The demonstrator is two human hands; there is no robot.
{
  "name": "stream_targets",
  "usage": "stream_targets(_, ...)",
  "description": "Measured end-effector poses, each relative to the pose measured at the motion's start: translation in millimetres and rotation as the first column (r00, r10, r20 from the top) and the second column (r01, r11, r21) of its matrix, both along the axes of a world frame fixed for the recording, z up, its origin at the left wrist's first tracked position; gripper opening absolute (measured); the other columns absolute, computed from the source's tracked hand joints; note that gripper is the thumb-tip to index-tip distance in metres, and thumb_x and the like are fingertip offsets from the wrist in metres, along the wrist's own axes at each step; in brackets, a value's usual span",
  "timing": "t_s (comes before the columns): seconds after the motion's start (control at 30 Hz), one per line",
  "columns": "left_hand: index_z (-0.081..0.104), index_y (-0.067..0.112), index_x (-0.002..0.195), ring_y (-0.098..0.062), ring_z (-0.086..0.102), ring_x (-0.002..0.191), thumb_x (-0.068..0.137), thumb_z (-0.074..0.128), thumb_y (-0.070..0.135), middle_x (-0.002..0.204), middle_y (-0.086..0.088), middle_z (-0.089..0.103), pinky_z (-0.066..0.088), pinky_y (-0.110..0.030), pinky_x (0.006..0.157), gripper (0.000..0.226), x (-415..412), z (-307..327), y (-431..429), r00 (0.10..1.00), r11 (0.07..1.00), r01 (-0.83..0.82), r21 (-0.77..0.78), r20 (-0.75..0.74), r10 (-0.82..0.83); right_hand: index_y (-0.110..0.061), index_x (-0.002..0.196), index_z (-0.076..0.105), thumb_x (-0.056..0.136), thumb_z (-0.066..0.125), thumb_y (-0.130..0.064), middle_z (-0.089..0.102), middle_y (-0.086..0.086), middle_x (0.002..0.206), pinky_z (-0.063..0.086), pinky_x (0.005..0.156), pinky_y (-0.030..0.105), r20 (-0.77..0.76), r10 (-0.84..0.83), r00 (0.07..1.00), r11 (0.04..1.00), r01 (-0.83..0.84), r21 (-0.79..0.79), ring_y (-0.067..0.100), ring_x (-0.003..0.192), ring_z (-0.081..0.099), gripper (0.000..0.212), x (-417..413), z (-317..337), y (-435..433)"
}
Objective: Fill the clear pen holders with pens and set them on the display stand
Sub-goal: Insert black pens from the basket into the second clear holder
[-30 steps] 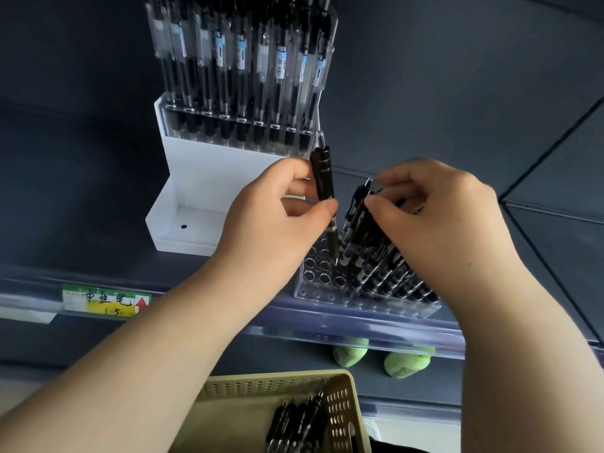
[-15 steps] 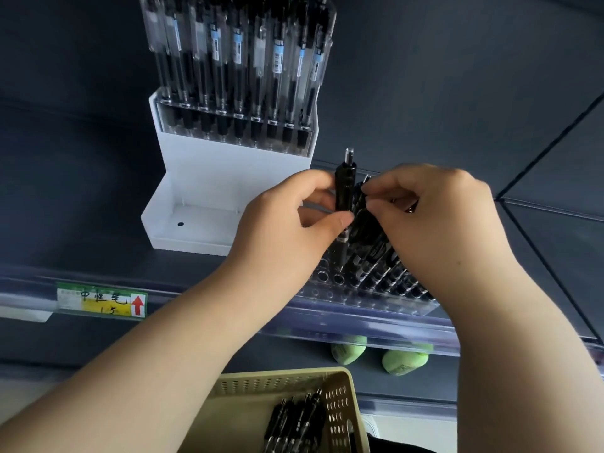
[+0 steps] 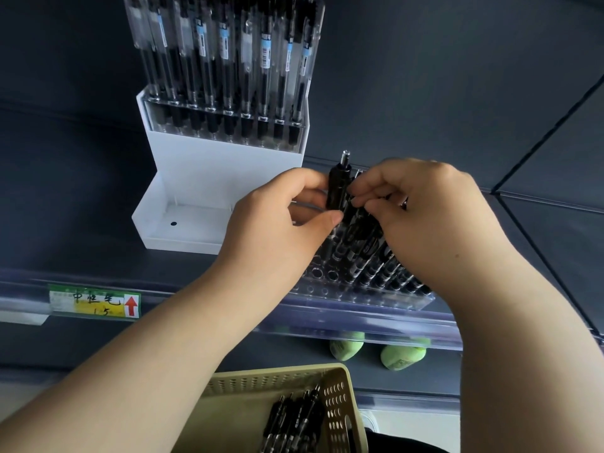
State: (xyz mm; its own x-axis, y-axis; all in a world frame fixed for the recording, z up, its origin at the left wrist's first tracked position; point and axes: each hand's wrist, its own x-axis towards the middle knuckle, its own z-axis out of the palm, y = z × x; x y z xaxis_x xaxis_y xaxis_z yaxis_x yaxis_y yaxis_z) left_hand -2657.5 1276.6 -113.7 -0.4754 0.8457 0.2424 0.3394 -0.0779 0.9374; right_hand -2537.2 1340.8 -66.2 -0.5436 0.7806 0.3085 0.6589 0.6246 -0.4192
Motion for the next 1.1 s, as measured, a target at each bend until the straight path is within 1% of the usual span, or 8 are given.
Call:
stream_targets(0.2,0.064,0.032,0.093,0.0,0.064,0.075,0.078,0.072,0.018,0.081,0.016,0.068,0.05,-0.013,0.073,0.023,-3.5,0.6,0.6,0.999,0.999,-0.037,0.004,-0.007,0.037,-0.035,0.089,0.065,0.083,0.056,-0.002,0.066,-0.021,0.083,0.042,0.092,0.043,0.029,0.014,0.999,1.0,-0.015,0.004,0.013,0.094,0.055,0.035,-0.3,0.9,1.1)
stream_targets(0.4,0.064,0.034,0.088,0.0,0.065,0.076,0.076,0.074,0.018,0.08,0.016,0.069,0.053,-0.021,0.077,0.022,-0.5,1.3,-0.7,1.0,1.0,0.005,-0.002,0.001,-0.005,-0.034,0.091,0.069,0.08,0.064,-0.011,0.063,-0.022,0.078,0.044,0.092,0.042,-0.044,-0.017,0.999,0.999,0.018,0.026,0.011,0.091,0.058,0.026,2.0,2.0,-0.1)
stream_targets(0.47,0.065,0.033,0.088,0.0,0.065,0.076,0.076,0.075,0.017,0.081,0.016,0.069,0.053,-0.021,0.075,0.022,2.4,0.7,-0.9,1.0,1.0,0.029,-0.002,0.008,-0.029,-0.033,0.091,0.069,0.079,0.066,-0.013,0.064,-0.021,0.079,0.044,0.092,0.041,-0.062,-0.024,0.998,0.999,0.026,0.03,0.01,0.088,0.059,0.024,4.6,3.0,0.6)
stream_targets(0.57,0.065,0.031,0.087,0.001,0.064,0.074,0.075,0.075,0.013,0.078,0.012,0.07,0.051,-0.013,0.071,0.023,7.4,-2.0,-0.2,0.998,0.998,0.058,-0.01,0.017,-0.058,-0.033,0.09,0.07,0.078,0.067,-0.014,0.065,-0.021,0.079,0.046,0.089,0.027,-0.081,-0.04,0.996,0.999,0.042,0.021,0.002,0.078,0.058,0.022,7.3,4.1,3.0)
stream_targets(0.63,0.064,0.031,0.084,0.002,0.063,0.072,0.075,0.076,0.011,0.078,0.012,0.069,0.049,-0.008,0.067,0.025,10.9,-4.9,0.5,0.997,0.997,0.074,-0.033,0.013,-0.074,-0.033,0.089,0.07,0.079,0.065,-0.013,0.061,-0.024,0.075,0.044,0.078,0.013,-0.089,-0.049,0.995,0.998,0.051,0.019,0.0,0.074,0.057,0.023,8.4,4.4,4.0)
stream_targets(0.7,0.062,0.032,0.081,0.002,0.063,0.072,0.074,0.077,0.01,0.077,0.012,0.068,0.047,-0.005,0.065,0.028,13.5,-7.9,1.4,0.996,0.995,0.084,-0.049,0.0,-0.084,-0.032,0.089,0.07,0.08,0.063,-0.012,0.06,-0.024,0.075,0.04,0.072,0.006,-0.097,-0.055,0.994,0.998,0.057,0.016,0.0,0.074,0.057,0.023,9.0,4.4,4.6)
stream_targets(0.9,0.066,0.028,0.087,0.001,0.06,0.074,0.075,0.077,0.016,0.077,0.011,0.067,0.044,-0.004,0.065,0.02,12.6,-9.9,2.5,0.998,0.997,0.054,-0.05,-0.041,-0.056,-0.031,0.088,0.07,0.082,0.064,-0.016,0.063,-0.02,0.077,0.039,0.071,0.004,-0.128,-0.052,0.99,0.999,0.054,0.007,-0.001,0.079,0.056,0.017,10.2,3.5,6.2)
stream_targets(1.1,0.066,0.027,0.087,-0.002,0.059,0.072,0.075,0.076,0.02,0.074,0.011,0.066,0.044,-0.004,0.063,0.017,13.1,-11.6,3.3,0.996,0.999,0.025,-0.038,-0.087,-0.028,-0.031,0.089,0.07,0.083,0.064,-0.017,0.06,-0.024,0.074,0.038,0.069,0.002,-0.122,-0.061,0.991,0.998,0.062,0.006,0.0,0.081,0.056,0.017,10.1,3.2,6.6)
